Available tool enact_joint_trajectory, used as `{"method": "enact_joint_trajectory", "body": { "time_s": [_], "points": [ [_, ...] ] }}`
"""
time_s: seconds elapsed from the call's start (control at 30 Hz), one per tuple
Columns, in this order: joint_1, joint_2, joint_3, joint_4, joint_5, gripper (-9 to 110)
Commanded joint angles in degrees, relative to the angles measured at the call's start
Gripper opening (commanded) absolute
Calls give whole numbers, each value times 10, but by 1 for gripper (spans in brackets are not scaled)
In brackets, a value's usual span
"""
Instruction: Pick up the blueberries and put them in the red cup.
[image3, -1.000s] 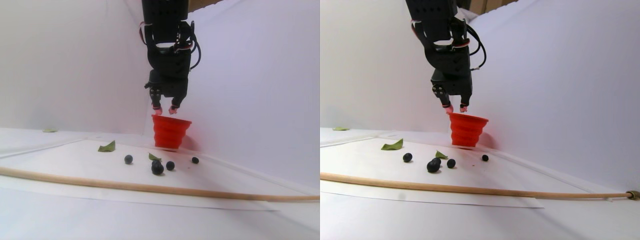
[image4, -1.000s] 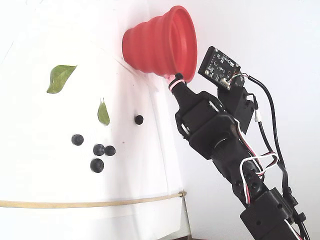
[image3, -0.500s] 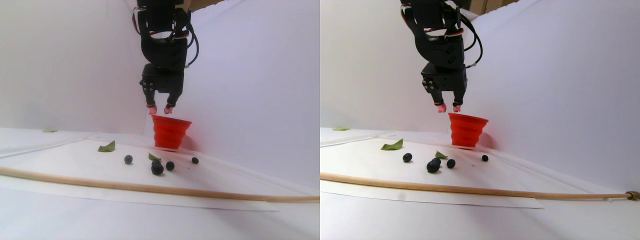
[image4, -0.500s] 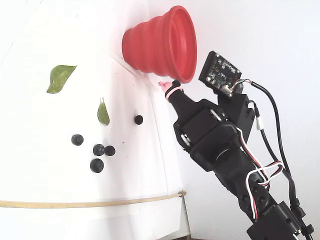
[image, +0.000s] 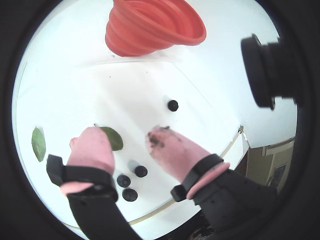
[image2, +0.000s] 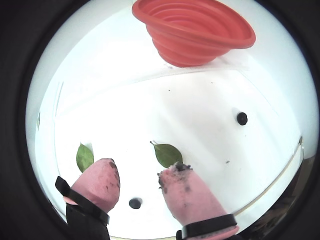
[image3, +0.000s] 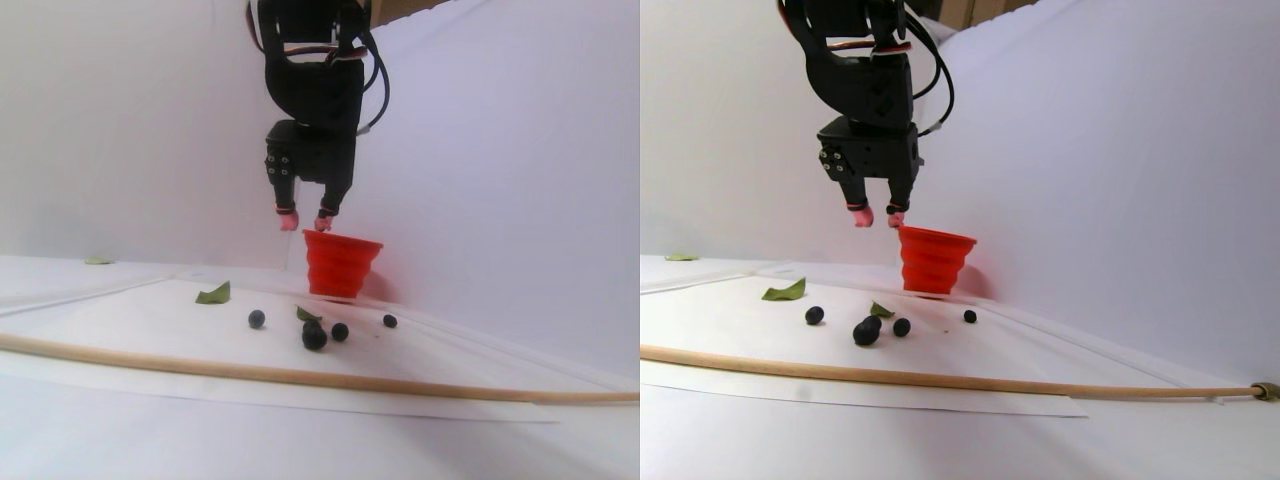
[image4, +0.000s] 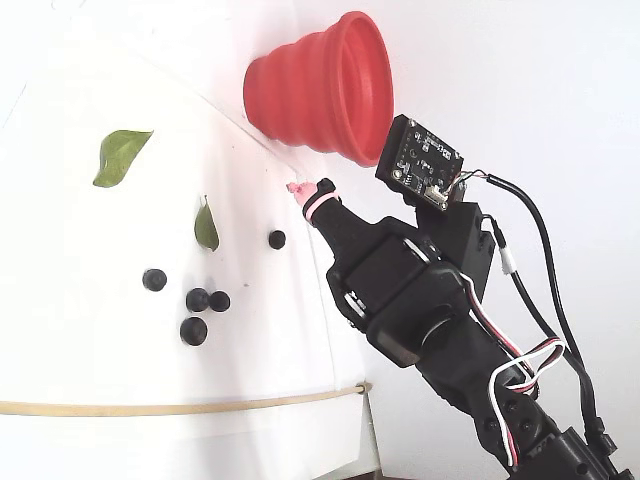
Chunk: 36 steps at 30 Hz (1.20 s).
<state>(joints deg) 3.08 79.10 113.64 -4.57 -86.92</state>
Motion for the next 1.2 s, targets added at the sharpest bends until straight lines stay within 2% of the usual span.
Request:
{"method": "enact_joint_trajectory", "body": {
  "time_s": [0.0, 1.17],
  "points": [
    [-2, 78, 0, 2, 10, 16],
    [-37, 31, 74, -1, 82, 17]
  ]
}}
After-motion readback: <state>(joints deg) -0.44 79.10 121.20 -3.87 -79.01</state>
